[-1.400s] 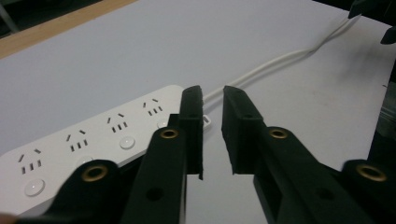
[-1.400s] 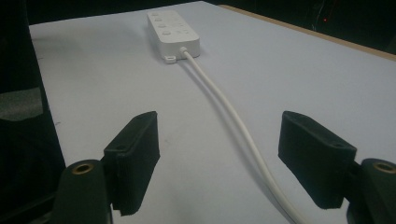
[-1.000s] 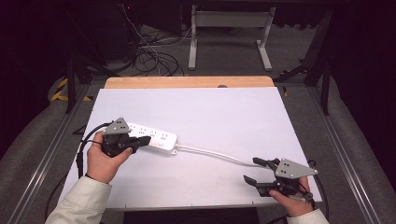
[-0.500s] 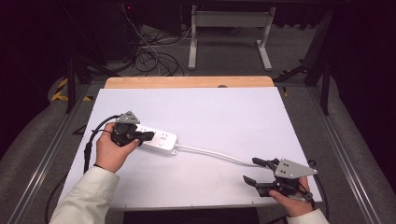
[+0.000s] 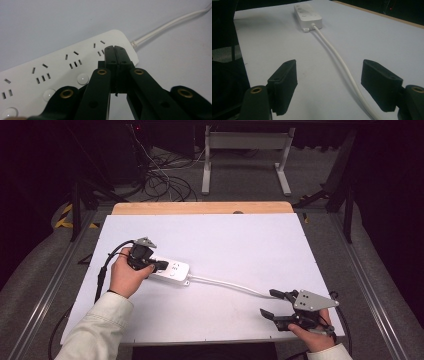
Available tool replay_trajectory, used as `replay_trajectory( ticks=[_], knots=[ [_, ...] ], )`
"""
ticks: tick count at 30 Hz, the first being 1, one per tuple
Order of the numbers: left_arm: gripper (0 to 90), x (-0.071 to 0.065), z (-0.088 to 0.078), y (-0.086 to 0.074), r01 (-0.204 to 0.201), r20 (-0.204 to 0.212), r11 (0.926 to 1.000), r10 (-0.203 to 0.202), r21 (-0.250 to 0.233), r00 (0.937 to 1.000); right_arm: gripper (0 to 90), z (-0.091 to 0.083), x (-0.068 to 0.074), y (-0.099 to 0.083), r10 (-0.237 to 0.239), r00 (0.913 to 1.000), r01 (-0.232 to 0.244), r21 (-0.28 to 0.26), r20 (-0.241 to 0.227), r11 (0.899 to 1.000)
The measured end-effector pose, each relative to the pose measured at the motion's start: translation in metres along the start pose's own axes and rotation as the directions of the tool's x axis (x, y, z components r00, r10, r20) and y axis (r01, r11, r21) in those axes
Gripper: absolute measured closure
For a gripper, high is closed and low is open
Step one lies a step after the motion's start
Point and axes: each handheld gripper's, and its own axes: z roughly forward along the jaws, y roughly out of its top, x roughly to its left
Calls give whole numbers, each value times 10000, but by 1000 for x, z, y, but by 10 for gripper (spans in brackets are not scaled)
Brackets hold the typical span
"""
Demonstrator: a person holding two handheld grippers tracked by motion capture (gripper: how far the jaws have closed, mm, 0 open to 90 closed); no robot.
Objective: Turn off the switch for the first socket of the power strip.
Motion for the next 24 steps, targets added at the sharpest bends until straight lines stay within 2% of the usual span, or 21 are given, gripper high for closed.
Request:
replay_trajectory(
  ticks=[10,16,20,24],
  knots=[
    [900,7,17,2,273,276,9975,-292,645,9992,292,0,-1,0,69,9999,-70,-15,-86,10000],
    [900,7,23,3,126,359,9959,-158,894,9992,291,0,-1,0,76,9999,-76,-17,-132,10000],
    [900,6,27,3,248,393,9946,-289,1011,9988,291,1,-1,-1,59,9999,-60,-21,-158,10000],
    [900,6,29,4,174,379,9938,-216,1096,9990,290,1,-1,-1,40,9999,-40,1,-168,10000]
  ],
)
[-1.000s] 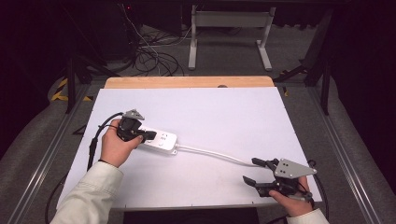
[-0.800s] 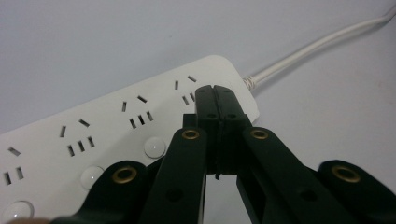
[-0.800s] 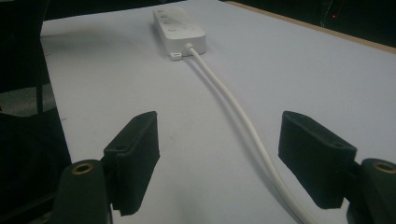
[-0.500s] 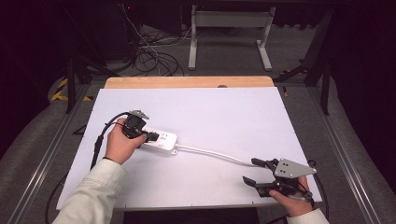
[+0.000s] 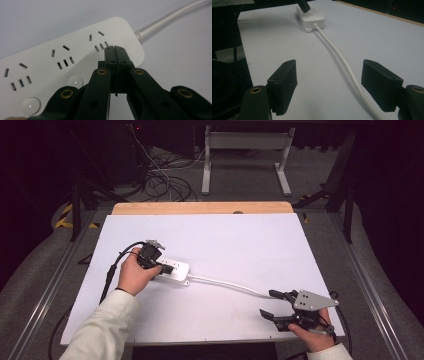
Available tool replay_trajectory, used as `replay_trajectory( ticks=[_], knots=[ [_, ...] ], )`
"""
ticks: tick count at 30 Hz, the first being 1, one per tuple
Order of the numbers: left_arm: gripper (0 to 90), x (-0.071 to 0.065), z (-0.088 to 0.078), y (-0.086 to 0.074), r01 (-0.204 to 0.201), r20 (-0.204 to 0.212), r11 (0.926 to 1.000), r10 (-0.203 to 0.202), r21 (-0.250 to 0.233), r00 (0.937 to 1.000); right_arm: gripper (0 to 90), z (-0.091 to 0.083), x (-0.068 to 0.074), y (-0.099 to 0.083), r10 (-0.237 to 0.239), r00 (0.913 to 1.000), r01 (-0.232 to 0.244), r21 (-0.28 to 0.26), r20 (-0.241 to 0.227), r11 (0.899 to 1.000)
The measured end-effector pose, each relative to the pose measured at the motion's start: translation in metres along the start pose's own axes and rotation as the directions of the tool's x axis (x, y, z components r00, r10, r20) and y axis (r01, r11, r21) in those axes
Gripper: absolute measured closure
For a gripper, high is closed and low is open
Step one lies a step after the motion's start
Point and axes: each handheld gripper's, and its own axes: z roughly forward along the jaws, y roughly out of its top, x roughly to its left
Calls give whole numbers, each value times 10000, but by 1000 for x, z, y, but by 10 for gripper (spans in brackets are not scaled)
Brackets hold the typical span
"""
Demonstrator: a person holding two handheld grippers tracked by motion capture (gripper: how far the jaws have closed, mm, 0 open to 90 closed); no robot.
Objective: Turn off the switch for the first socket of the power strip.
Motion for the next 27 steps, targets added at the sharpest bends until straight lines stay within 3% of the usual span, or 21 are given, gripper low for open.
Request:
replay_trajectory(
  ticks=[27],
  knots=[
    [900,-2,7,1,-325,-292,9995,325,14,9990,277,0,0,0,-26,9999,26,-27,-164,10000]
  ],
)
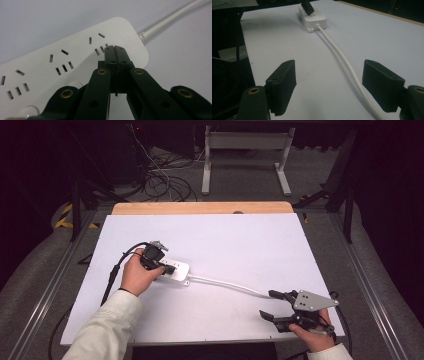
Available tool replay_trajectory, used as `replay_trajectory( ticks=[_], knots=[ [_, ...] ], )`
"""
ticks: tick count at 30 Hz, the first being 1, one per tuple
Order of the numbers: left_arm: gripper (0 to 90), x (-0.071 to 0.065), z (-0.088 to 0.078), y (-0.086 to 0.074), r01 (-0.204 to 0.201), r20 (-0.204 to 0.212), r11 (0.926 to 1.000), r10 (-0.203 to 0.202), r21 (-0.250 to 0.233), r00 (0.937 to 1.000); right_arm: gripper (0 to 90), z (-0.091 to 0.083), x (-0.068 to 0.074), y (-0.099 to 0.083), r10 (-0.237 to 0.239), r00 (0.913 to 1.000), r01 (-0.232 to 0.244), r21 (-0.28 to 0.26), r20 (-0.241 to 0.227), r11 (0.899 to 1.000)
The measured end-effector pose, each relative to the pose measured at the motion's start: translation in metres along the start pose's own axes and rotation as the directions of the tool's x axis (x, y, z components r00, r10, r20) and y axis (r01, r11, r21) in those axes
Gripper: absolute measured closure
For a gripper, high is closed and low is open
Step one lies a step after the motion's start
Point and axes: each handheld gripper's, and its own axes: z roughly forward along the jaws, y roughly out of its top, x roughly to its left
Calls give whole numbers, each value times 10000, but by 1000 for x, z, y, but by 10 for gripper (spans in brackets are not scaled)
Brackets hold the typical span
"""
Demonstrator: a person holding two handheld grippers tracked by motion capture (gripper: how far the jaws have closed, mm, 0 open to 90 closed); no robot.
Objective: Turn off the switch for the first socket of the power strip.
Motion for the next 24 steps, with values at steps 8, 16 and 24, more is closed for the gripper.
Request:
replay_trajectory(
  ticks=[8,16,24],
  knots=[
    [900,0,0,-1,-45,-161,10000,46,16,9999,276,0,0,0,-25,10000,26,41,-25,10000],
    [900,-1,0,-1,-75,-236,10000,76,33,9997,276,0,0,0,-35,10000,35,34,-34,10000],
    [900,-1,1,-1,-66,-147,10000,66,-8,9999,275,0,0,0,-40,10000,40,35,-41,10000]
  ],
)
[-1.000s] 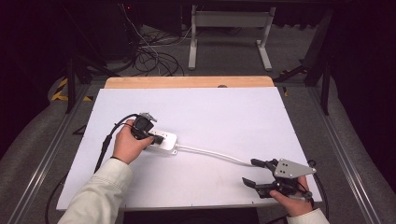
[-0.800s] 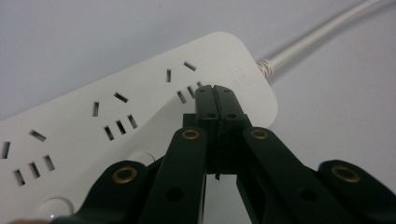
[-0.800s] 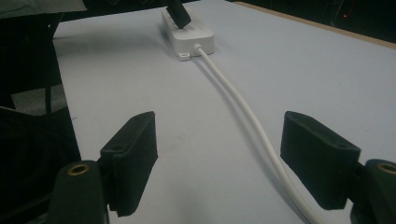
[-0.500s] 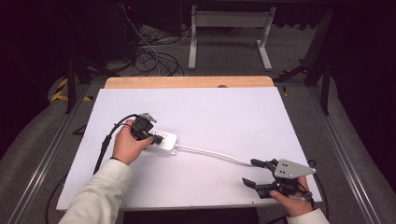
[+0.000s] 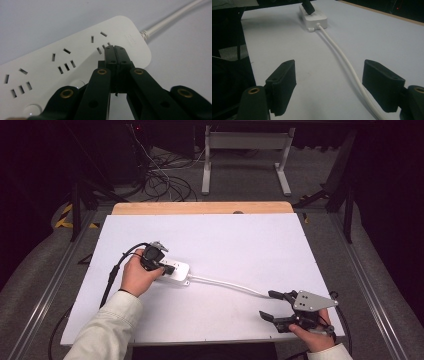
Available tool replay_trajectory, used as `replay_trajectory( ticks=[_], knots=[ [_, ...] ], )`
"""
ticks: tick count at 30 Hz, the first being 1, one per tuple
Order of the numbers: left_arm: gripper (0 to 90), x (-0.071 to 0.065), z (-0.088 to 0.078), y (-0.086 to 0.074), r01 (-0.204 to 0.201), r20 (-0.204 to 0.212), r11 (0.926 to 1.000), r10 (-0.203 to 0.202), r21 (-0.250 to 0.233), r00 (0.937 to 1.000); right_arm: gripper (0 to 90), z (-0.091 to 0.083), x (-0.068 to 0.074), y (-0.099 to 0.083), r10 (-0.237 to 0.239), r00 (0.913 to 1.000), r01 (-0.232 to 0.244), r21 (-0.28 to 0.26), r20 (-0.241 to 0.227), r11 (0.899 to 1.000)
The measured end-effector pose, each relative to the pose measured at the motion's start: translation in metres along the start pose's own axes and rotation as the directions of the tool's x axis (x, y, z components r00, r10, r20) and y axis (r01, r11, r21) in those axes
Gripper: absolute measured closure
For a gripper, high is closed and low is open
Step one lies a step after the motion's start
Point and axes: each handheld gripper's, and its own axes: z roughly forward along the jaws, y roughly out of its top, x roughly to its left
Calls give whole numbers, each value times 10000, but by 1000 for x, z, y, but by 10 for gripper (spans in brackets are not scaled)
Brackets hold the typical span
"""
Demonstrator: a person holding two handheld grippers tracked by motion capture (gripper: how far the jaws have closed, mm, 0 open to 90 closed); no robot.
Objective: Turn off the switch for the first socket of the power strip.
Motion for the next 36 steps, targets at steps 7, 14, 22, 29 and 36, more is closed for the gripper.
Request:
replay_trajectory(
  ticks=[7,14,22,29,36],
  knots=[
    [900,0,1,0,-12,-55,10000,13,70,10000,275,0,0,0,-7,10000,7,12,-3,10000],
    [900,0,1,0,17,-75,10000,-17,80,10000,275,0,0,0,-15,10000,15,17,-23,10000],
    [900,-3,1,0,-241,-327,9997,243,63,9992,274,0,1,0,-20,10000,20,8,-30,10000],
    [900,-3,2,-1,-310,-440,9995,312,42,9985,274,0,1,0,-18,10000,18,16,-40,10000],
    [900,-5,2,-1,-374,-569,9993,376,43,9977,273,1,1,0,-27,10000,27,17,-48,10000]
  ],
)
